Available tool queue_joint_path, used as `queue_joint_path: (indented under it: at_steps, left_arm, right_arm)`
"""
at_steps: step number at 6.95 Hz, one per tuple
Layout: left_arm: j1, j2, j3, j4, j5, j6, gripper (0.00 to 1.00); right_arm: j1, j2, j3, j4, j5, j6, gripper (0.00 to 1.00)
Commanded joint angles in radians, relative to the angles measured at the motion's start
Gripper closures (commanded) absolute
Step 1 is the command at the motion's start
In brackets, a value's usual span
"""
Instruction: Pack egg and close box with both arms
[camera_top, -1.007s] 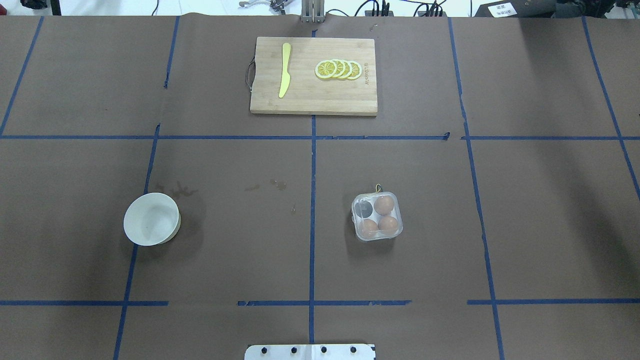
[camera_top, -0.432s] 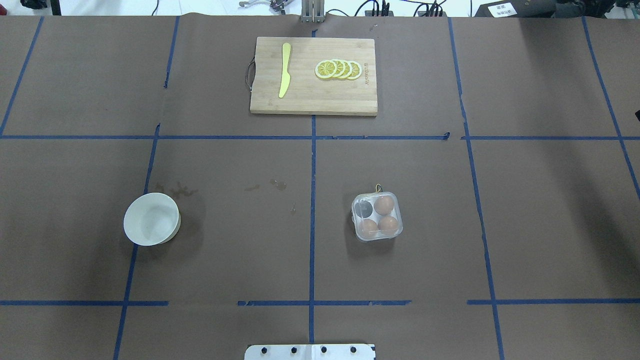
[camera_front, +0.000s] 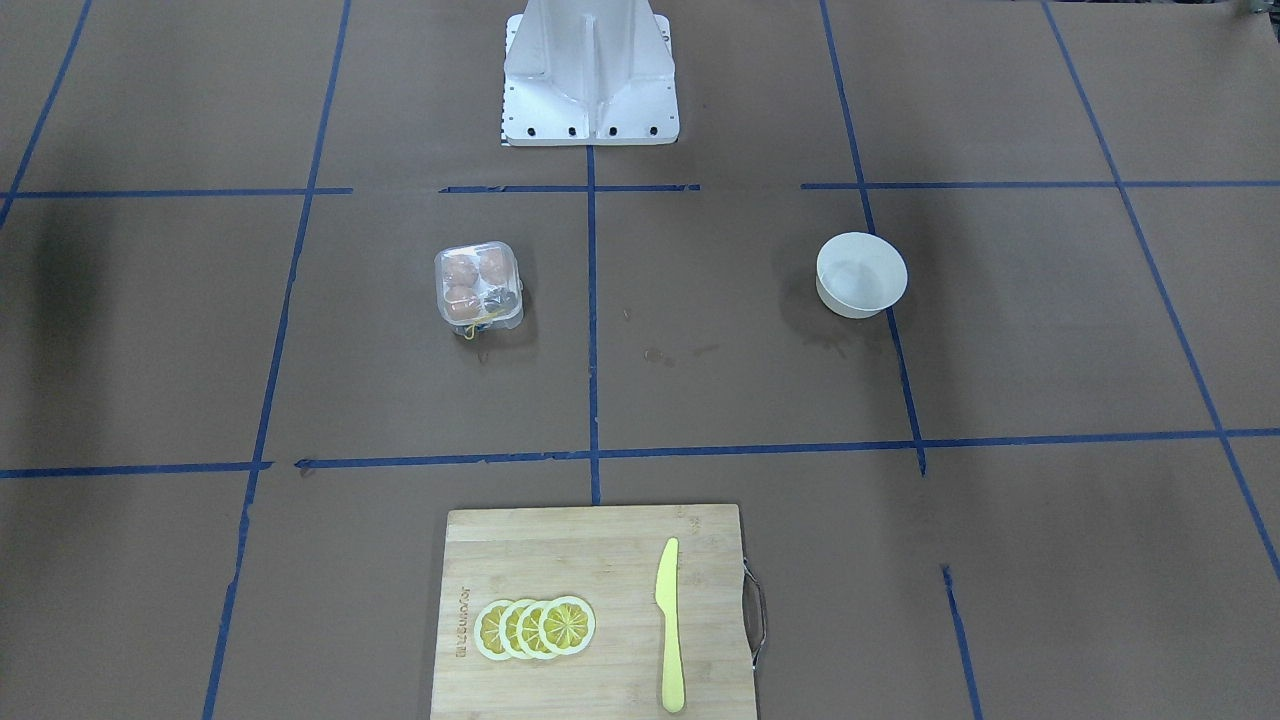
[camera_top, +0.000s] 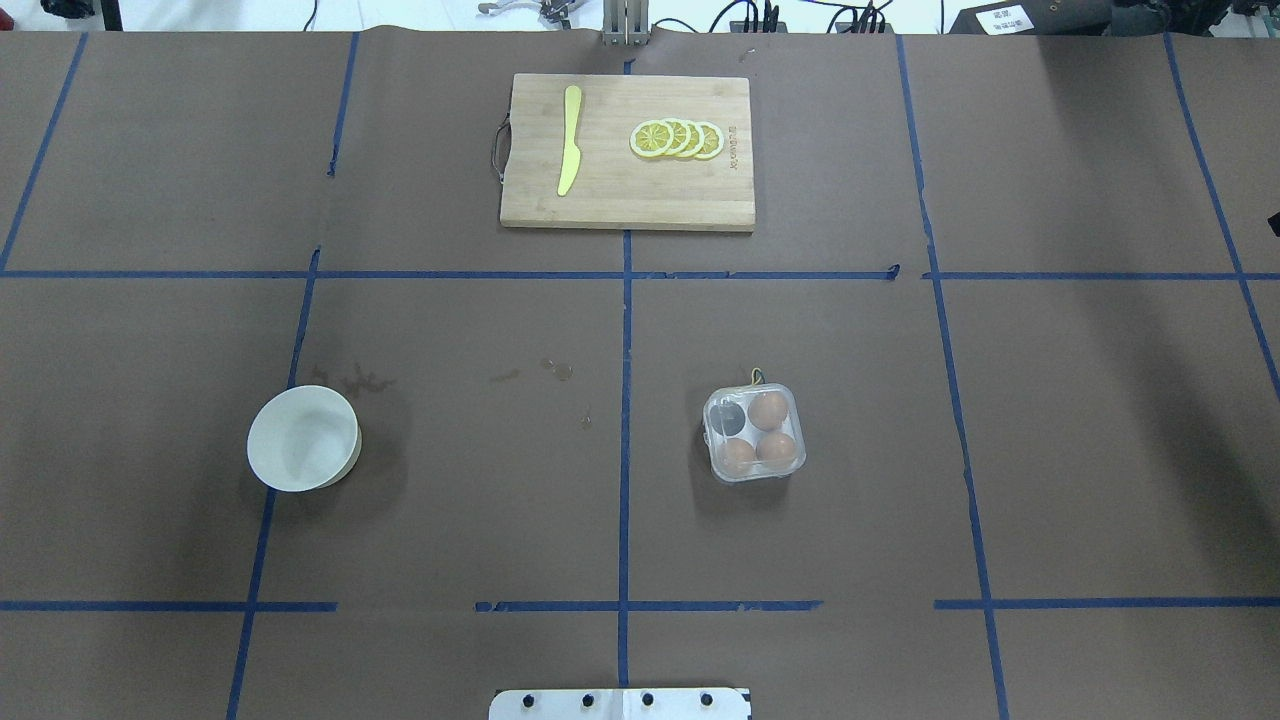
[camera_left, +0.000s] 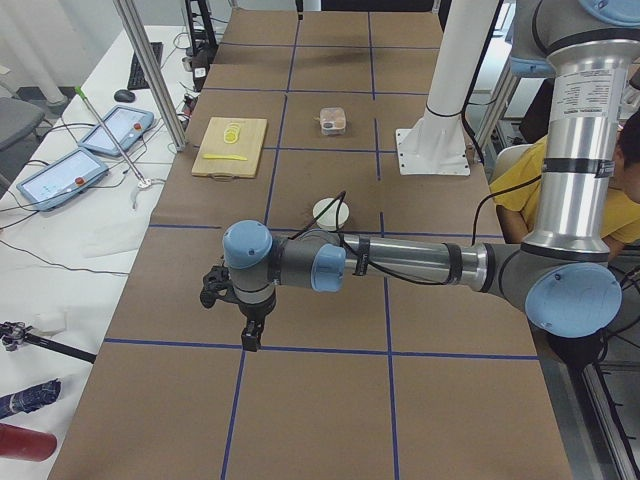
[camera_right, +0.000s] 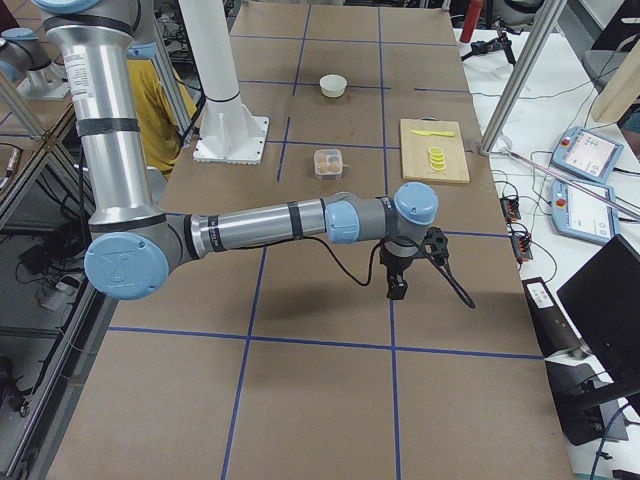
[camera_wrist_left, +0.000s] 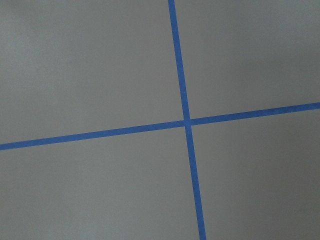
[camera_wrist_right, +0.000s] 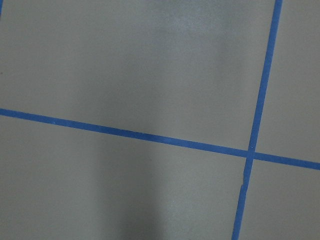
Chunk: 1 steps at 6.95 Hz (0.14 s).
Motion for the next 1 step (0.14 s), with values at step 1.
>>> queue_joint_path:
  at_steps: [1]
  left_arm:
    - [0.000,-0.010,-0.004,0.001,-0.001,0.003,0.00]
  right_arm:
    - [0.002,-0.008,0.002,-0.001,0.003,0.000,0.00]
